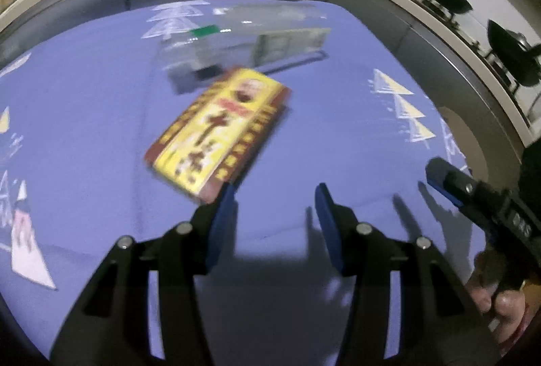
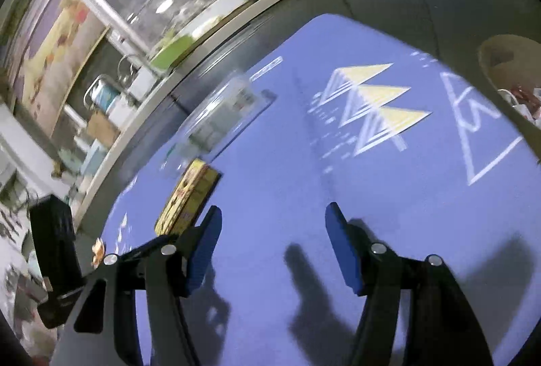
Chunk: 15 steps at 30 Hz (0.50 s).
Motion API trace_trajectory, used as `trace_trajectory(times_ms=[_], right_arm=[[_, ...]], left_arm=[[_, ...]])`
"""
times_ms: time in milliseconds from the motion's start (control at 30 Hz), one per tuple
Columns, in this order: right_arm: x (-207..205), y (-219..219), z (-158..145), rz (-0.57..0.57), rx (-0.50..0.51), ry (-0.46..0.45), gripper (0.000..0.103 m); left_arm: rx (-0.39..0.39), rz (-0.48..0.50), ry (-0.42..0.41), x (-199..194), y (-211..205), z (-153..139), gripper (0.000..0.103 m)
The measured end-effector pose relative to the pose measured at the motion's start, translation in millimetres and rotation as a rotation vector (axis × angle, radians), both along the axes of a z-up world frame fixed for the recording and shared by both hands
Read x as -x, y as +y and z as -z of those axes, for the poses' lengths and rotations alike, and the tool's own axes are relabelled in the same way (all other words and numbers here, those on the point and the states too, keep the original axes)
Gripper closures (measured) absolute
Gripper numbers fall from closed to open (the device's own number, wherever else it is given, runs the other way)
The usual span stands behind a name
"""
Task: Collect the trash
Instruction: 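Move both open tools back over the yellow box and clear bottle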
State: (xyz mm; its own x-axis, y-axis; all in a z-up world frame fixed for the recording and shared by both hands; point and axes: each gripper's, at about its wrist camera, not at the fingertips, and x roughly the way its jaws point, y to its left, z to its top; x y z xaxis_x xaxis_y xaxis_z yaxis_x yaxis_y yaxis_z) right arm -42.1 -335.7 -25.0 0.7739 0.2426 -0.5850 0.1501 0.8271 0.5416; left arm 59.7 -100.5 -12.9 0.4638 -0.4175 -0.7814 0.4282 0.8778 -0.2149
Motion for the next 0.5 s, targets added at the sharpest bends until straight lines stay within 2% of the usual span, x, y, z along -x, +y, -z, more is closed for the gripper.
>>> trace_trajectory(times_ms=[500], right_arm=[[-5.7,85.1,-4.3,-0.132,0.083,0.065,0.042]], left_arm=[[-0.041,-0.131,-0.063,11.5,66.8,-0.7,0.055]])
